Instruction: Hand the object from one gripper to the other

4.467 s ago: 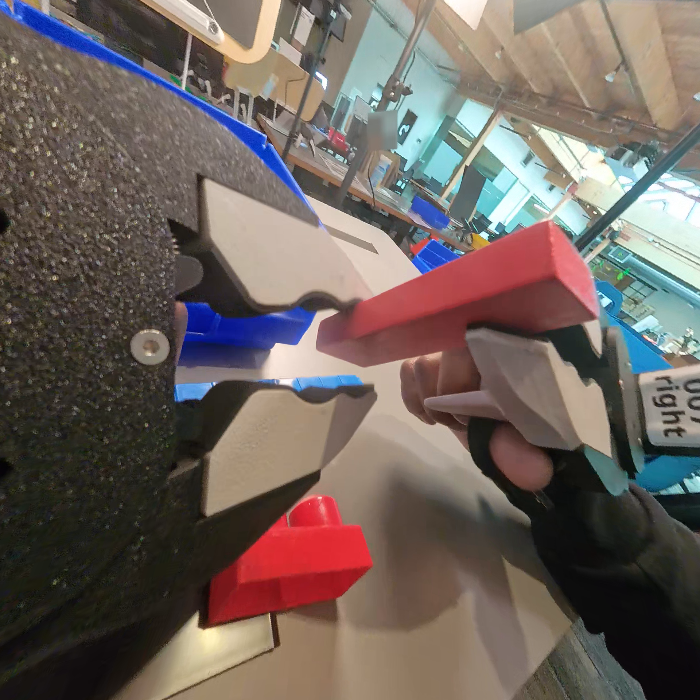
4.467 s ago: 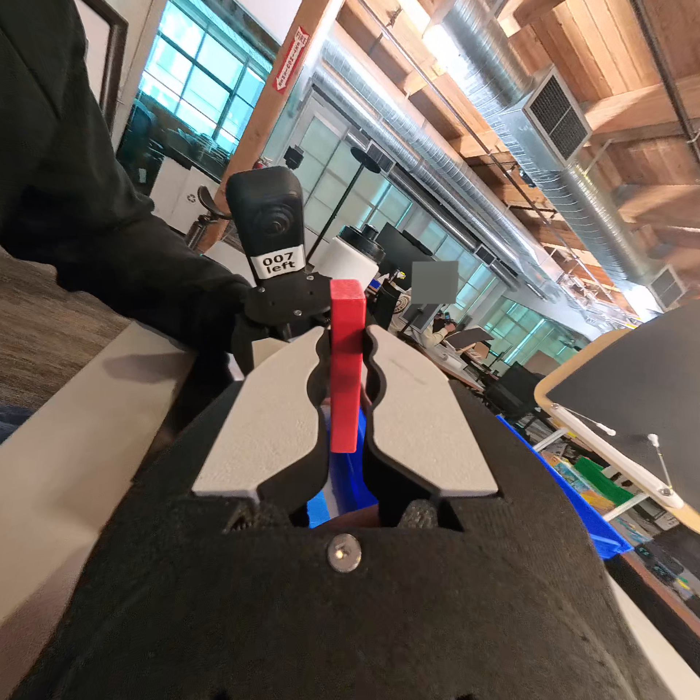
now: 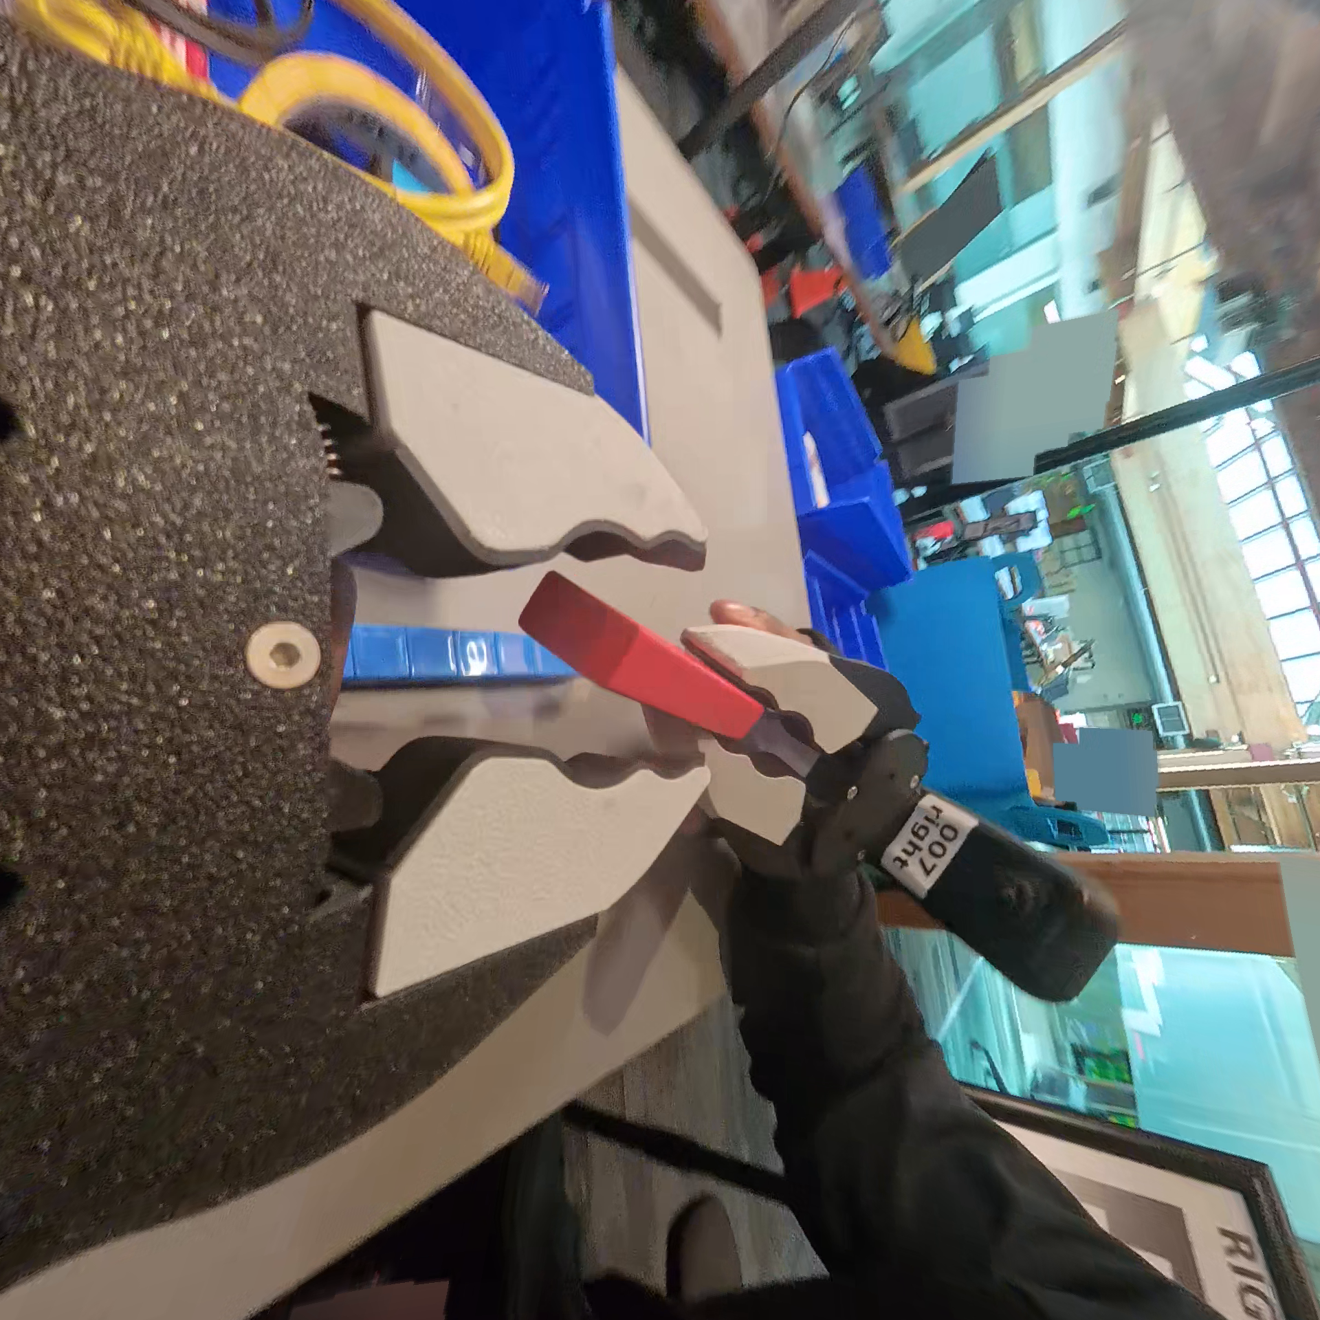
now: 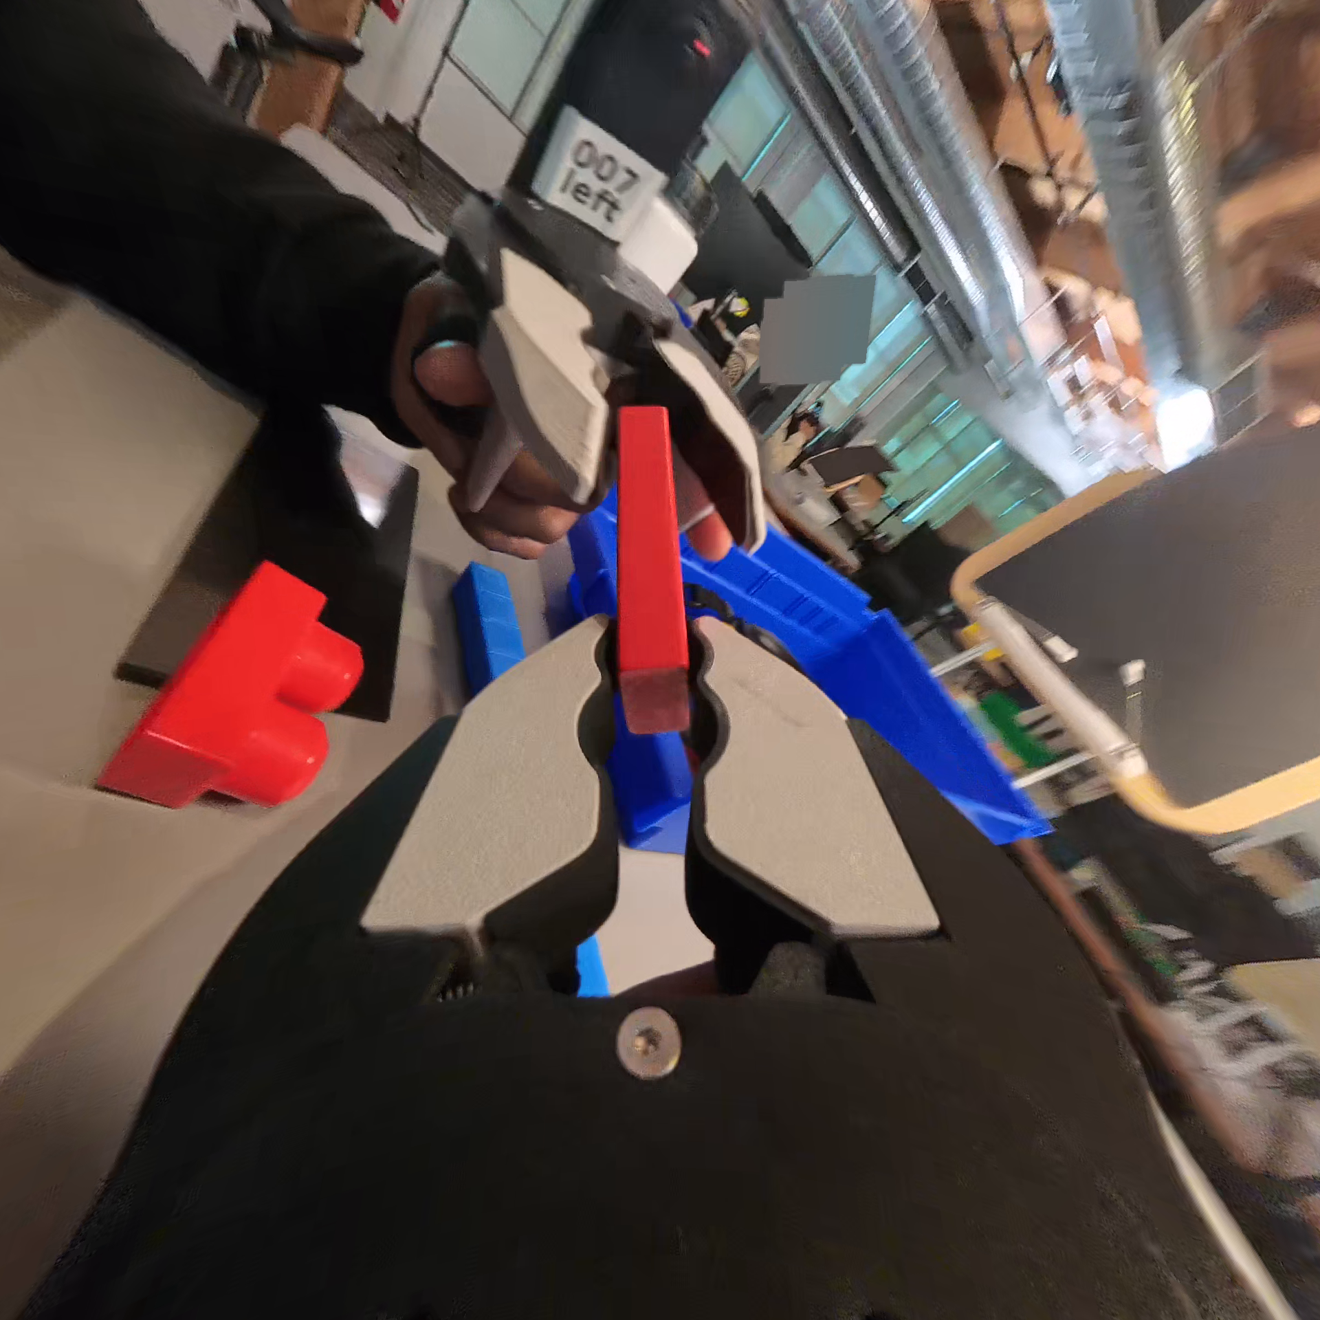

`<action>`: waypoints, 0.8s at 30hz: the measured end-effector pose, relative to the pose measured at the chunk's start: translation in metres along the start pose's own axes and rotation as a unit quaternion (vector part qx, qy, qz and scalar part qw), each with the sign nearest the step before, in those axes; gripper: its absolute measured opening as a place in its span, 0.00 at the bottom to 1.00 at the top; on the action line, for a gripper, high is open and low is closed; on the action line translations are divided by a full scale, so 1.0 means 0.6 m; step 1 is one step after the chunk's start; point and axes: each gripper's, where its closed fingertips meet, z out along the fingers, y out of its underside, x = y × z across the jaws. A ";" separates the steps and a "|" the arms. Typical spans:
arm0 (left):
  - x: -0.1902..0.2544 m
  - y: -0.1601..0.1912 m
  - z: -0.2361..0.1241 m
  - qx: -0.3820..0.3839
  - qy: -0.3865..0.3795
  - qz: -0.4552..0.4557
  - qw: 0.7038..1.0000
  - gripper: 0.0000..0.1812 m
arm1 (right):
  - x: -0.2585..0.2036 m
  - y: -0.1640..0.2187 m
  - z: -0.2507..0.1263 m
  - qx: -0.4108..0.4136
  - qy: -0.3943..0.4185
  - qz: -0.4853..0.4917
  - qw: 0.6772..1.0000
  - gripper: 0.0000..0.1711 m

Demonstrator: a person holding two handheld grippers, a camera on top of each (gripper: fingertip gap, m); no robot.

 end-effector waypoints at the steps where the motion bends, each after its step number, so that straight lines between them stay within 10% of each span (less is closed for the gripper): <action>1: -0.001 -0.004 -0.003 0.004 -0.009 0.025 1.000 0.30 | 0.001 0.000 0.000 0.003 -0.013 0.036 0.999 0.10; 12: 0.007 -0.011 -0.007 0.030 0.017 -0.002 0.999 0.26 | 0.010 -0.041 -0.005 0.096 -0.086 0.252 0.959 0.10; 24: -0.031 0.006 -0.007 -0.041 -0.093 0.123 0.987 0.10 | 0.022 0.013 0.018 -0.022 0.010 0.130 0.991 0.18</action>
